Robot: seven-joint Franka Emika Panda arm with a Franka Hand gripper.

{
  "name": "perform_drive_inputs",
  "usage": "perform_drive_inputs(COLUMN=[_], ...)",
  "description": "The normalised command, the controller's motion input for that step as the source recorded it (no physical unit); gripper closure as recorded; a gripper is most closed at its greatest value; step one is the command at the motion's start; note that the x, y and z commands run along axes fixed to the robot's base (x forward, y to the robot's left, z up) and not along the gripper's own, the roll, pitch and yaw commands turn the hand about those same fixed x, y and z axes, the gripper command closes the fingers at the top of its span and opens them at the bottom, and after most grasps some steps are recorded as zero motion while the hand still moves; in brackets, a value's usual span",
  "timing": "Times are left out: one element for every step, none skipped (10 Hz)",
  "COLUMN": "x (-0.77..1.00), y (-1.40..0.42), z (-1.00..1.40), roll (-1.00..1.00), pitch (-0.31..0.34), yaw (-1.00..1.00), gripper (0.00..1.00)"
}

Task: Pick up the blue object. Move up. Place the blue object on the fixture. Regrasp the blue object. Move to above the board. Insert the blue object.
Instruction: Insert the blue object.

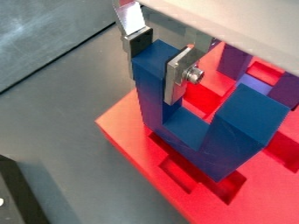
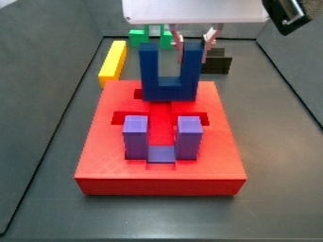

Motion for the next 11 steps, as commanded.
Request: perform_drive_inputs(x=[0.0, 0.0, -0.08, -0.16, -0.43, -0.4, -0.46, -0.42, -0.02, 0.07, 0.23], y=[0.25, 0.2, 0.06, -0.01, -0.13, -0.17, -0.16, -0.03, 0.03, 0.03, 0.0], z=[0.06, 0.09, 0.0, 0.0, 0.0, 0.0, 0.0, -0.05, -0.08, -0.09, 0.0], roll=[0.14, 0.08, 0.06, 0.06, 0.03, 0.01, 0.03, 0.02, 0.08, 0.12, 0.15], pitch=[0.077, 0.029, 0.0, -0.003, -0.083, -0.099, -0.097, -0.061, 0.0, 0.0, 0.01], yaw=[-0.09, -0.09, -0.04, 0.0, 0.05, 0.08, 0.07, 0.01, 0.0, -0.03, -0.09], gripper=[1.0, 1.0, 1.0, 1.0, 1.0, 1.0, 1.0, 1.0, 1.0, 1.0, 1.0])
